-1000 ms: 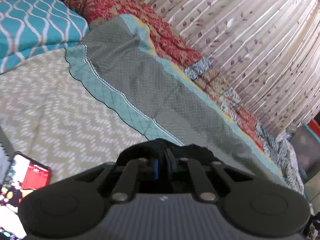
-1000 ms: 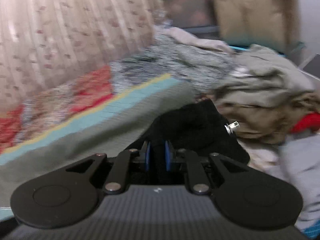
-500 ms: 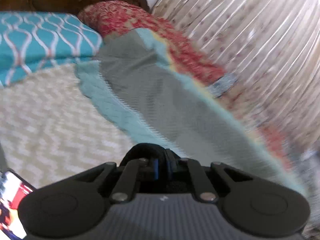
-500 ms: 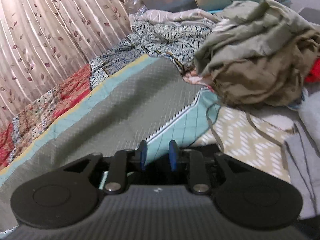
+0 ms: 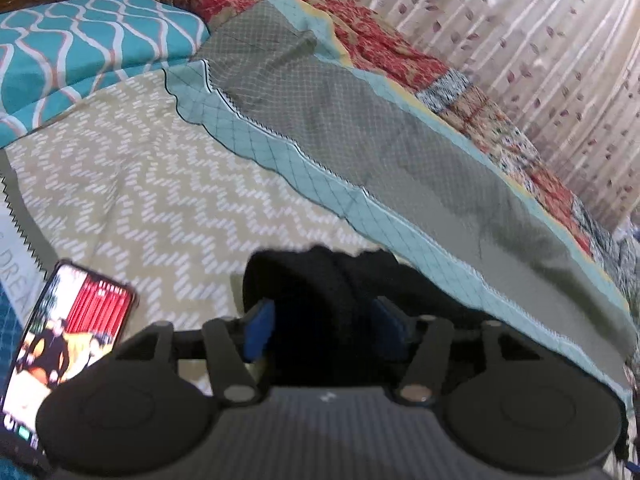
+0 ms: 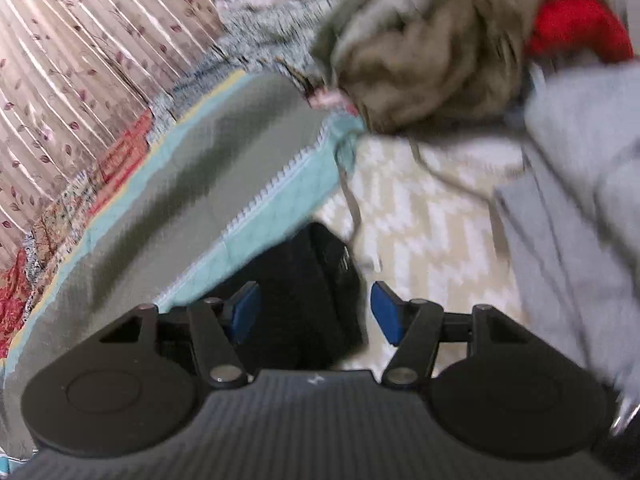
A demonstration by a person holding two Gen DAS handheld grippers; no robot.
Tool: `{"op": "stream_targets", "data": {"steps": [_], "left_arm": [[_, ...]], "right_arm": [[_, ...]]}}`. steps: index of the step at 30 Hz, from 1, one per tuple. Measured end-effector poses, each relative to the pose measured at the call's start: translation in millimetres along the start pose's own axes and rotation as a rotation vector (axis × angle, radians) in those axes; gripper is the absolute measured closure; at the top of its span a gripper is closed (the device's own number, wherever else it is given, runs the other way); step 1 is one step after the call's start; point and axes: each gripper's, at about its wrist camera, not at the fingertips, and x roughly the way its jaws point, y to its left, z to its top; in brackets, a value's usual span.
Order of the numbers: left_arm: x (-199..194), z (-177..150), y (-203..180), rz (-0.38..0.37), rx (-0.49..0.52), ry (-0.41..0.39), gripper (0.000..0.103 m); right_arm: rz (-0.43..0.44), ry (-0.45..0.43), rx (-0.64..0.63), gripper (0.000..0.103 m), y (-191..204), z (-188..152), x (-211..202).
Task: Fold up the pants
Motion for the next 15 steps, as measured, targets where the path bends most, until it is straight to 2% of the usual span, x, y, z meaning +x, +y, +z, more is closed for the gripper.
{"op": "stream_targets", "data": {"steps": [1,2,3,5,7,8,10,11,13,15], "left_arm": [[-1.2,-3.3,-1.8,-0.001,0.018,0.016,0.047],[-1.0,-4.9,-3.1,0.004,0.031,0.028,0.048],[-1.6,-7.7,-4.2,0.014,0.040,0.039,0.048],[-4.1,-10.8,-2.7,0.021,0.036,0.053,0.048],[-10.1,-10.9,-0.9,0.016,0.025,0.046,0.048],[-12.6,-10.4,-0.4,0.019,0.023,0.041,0.048],[-15.2,-9.5,0.7,0.029,0.027,0.036,0.048],[-15.6,-9.1,1.0,0.035,0.026,0.040,0.048],[-17.1,-8.9,2.4,0.040,0.013,0.049,0.048],[-22.1,-9.6,2.4,0.027,0.012,0.051,0.047]], "right_arm": [[-0.021,0.026,0.010,0.040,-0.5,-3.3,7.5],[-0.038,0.040,0.006,0.047,-0.7,-8.2,12.6],[-0.062,0.024,-0.031,0.076,4.5,-10.3,12.9],[-0.080,0.019,-0.060,0.079,13.1,-4.5,8.3],[-0.066,-0.101,-0.065,0.090,20.7,9.9,-16.4],[-0.066,-0.175,-0.070,0.090,24.4,21.7,-31.6],[-0.105,-0.243,-0.067,0.090,26.7,40.0,-43.2],[-0.126,-0.245,-0.070,0.089,27.6,48.1,-41.2],[-0.182,-0.194,-0.117,0.085,30.0,57.1,-25.8],[-0.284,-0.169,-0.172,0.082,30.0,54.1,-18.2]]}}
